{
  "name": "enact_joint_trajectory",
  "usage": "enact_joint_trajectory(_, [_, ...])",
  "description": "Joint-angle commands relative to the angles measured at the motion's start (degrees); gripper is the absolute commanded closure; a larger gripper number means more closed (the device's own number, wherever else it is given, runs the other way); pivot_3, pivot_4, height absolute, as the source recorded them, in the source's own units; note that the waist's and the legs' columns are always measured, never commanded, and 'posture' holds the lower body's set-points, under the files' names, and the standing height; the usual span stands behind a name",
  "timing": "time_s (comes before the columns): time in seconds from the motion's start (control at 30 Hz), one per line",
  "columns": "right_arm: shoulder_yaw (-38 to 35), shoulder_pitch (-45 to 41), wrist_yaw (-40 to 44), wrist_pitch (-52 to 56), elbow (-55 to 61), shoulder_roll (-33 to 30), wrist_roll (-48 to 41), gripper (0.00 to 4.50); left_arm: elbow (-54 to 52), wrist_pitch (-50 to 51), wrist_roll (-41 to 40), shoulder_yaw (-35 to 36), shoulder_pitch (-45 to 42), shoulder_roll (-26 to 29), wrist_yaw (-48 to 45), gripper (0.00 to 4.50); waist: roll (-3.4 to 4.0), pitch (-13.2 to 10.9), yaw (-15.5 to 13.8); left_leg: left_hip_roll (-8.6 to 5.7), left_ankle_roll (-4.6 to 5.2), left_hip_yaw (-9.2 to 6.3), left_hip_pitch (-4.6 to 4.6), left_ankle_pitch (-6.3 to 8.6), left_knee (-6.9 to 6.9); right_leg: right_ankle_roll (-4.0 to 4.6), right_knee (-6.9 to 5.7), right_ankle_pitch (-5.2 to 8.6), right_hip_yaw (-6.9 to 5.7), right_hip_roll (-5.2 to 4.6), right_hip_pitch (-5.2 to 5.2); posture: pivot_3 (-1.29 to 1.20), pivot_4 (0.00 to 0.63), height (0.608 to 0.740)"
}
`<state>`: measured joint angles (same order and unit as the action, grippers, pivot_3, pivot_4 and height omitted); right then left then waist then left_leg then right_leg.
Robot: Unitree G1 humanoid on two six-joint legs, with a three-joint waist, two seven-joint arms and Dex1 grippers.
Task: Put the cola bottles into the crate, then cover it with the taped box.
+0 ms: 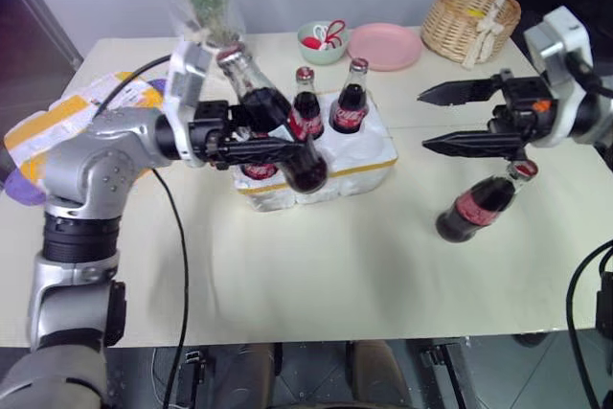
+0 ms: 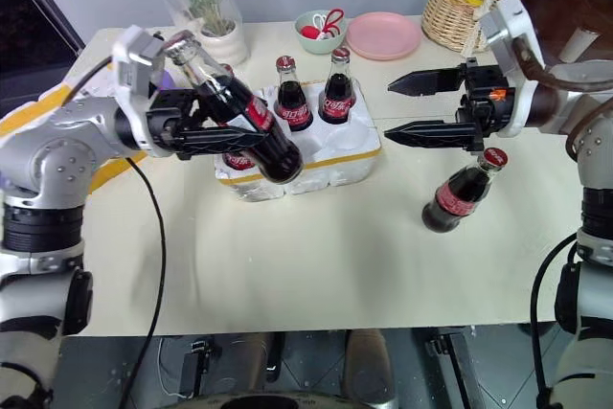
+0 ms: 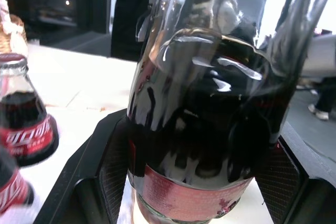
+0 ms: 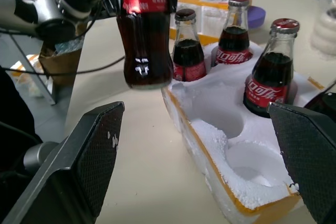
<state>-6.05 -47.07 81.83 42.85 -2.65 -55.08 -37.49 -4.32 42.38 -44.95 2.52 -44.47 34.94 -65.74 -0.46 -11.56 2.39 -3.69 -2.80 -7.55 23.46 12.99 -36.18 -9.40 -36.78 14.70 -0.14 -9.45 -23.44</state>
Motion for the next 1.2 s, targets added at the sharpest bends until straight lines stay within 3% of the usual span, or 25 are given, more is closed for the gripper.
enact_joint_trajectory(0.03, [-2.94, 0.64, -0.85, 0.29, 2.81, -0.9, -2.06, 0.0, -3.51, -2.84, 2.94, 1.03, -0.72, -2.18, 7.19, 1.76, -0.01, -0.01, 0.02, 0.0, 0.0, 0.0, 0.0, 0.0, 0.0, 0.0, 0.01, 0.0, 0.0, 0.0, 0.0, 0.0, 0.15, 0.737])
enact_joint_trajectory(0.23, [-3.75, 2.56, -1.92, 0.64, 3.87, -0.86, -3.03, 0.0, -7.26, -1.83, 5.71, 0.65, 0.6, -6.69, 18.23, 1.76, -0.01, -0.01, -0.29, 0.0, 0.0, 0.0, 0.0, 0.0, -0.04, 0.0, 0.01, 0.0, 0.01, 0.0, 0.02, 0.0, 0.15, 0.737])
enact_joint_trajectory(0.6, [-3.33, 2.31, -3.42, 0.41, 3.41, 0.22, -3.6, 0.0, -11.83, 12.93, 11.6, -6.74, -0.78, -7.58, 32.91, 1.76, 0.0, 0.03, -1.28, -0.01, 0.0, 0.0, -0.09, 0.0, -0.08, -0.01, 0.01, -0.01, 0.01, 0.0, 0.16, 0.0, 0.15, 0.737])
enact_joint_trajectory(0.9, [-4.6, 4.15, -4.81, 0.42, 4.07, -0.1, -4.9, 0.0, -18.04, 8.9, 6.68, -5.76, 2.49, -9.32, 26.16, 1.76, 0.0, 0.06, -1.81, -0.02, -0.01, 0.0, -0.16, -0.01, -0.09, -0.01, 0.03, -0.01, 0.0, 0.0, 0.27, 0.0, 0.15, 0.737])
enact_joint_trajectory(1.07, [-5.01, 5.37, -5.53, 0.24, 4.83, -0.08, -5.37, 0.0, -16.4, 3.06, 9.48, -4.09, 2.26, -9.09, 25.71, 1.76, -0.06, 0.02, -1.73, -0.02, -0.02, 0.0, -0.13, -0.01, -0.1, -0.01, 0.06, -0.01, 0.0, 0.0, 0.26, 0.0, 0.15, 0.737])
enact_joint_trajectory(1.2, [-5.34, 6.13, -6.02, 0.22, 5.26, -0.03, -5.71, 0.0, -17.0, 2.39, 2.52, 0.12, 2.08, -9.34, 21.06, 1.76, -0.07, 0.01, -1.45, -0.01, -0.01, 0.0, -0.08, -0.01, -0.06, -0.01, 0.09, -0.01, 0.0, 0.01, 0.16, 0.0, 0.15, 0.737])
